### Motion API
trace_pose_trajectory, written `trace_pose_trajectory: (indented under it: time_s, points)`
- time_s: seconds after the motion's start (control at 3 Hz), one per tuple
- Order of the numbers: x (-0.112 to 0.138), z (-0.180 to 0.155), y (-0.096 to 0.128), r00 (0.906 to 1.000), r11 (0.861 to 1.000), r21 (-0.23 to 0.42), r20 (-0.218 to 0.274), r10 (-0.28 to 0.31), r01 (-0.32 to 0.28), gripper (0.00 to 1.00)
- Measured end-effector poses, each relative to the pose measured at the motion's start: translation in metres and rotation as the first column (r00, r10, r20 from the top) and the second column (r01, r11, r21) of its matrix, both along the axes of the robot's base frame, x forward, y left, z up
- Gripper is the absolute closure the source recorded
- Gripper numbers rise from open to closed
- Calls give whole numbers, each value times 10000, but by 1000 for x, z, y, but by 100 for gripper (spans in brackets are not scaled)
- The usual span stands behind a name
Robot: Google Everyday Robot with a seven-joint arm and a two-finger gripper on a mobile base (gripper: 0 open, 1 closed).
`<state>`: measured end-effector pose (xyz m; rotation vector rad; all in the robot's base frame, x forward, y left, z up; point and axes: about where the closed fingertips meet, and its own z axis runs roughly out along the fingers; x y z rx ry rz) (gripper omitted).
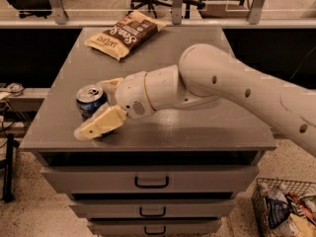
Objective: Knock pepsi can over
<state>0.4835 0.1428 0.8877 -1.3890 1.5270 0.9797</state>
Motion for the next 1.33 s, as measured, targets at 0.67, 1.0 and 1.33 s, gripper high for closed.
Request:
trace_pose_trajectory:
  time_s: [0.67, 1.0, 1.33]
  points:
    - [19, -2, 12, 9991, 9967, 688, -114, -415, 422, 64]
    - [47, 8, 2, 9967, 9972, 270, 408, -707, 696, 86]
    - [84, 29, -15, 9880, 9912, -1000, 1368, -722, 863, 100]
